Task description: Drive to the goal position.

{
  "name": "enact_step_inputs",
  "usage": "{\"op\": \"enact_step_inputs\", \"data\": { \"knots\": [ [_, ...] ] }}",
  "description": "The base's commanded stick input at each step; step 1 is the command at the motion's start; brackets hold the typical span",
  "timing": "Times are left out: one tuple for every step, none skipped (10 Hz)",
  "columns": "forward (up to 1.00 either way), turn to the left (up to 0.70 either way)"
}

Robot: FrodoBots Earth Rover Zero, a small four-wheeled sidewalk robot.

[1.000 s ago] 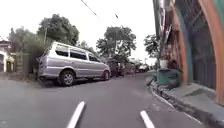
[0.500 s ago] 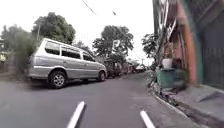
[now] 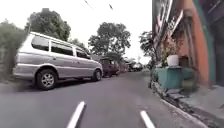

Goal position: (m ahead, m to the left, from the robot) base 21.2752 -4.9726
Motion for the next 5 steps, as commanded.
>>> {"op": "enact_step_inputs", "data": {
  "knots": [
    [1.0,0.0],
    [1.0,0.0],
    [1.0,0.0],
    [1.0,0.0],
    [1.0,0.0]
  ]
}}
